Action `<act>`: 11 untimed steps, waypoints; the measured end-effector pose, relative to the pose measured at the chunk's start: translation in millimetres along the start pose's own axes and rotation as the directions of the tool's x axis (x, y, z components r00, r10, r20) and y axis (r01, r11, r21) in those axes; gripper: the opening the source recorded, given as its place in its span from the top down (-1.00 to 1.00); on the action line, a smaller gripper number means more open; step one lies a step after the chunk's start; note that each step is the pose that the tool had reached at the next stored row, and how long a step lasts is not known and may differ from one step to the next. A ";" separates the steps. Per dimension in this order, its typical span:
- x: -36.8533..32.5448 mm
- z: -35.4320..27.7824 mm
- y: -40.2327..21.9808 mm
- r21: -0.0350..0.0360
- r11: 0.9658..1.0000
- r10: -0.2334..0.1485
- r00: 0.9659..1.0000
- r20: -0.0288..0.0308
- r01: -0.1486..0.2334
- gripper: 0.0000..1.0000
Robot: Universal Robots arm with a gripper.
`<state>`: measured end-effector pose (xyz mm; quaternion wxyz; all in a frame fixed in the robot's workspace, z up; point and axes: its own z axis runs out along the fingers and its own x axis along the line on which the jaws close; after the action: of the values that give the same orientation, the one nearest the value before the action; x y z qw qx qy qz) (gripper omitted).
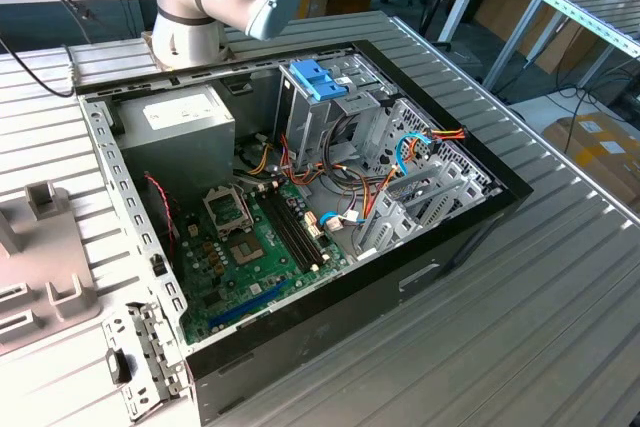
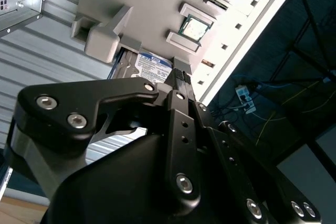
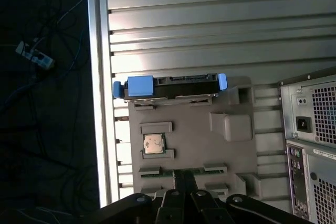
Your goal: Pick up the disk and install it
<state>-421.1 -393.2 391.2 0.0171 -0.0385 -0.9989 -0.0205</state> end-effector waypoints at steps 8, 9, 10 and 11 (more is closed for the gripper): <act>0.0 0.0 0.0 0.000 1.000 -0.004 1.000 -0.001 0.004 0.79; 0.0 0.1 0.0 0.000 1.000 -0.012 1.000 -0.001 0.012 0.79; 0.0 0.0 0.0 0.001 1.000 -0.020 1.000 -0.001 0.020 0.79; 0.0 0.0 0.0 0.001 1.000 -0.031 1.000 -0.002 0.031 0.79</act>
<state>-421.0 -393.2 391.2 0.0178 -0.0230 -0.9994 -0.0203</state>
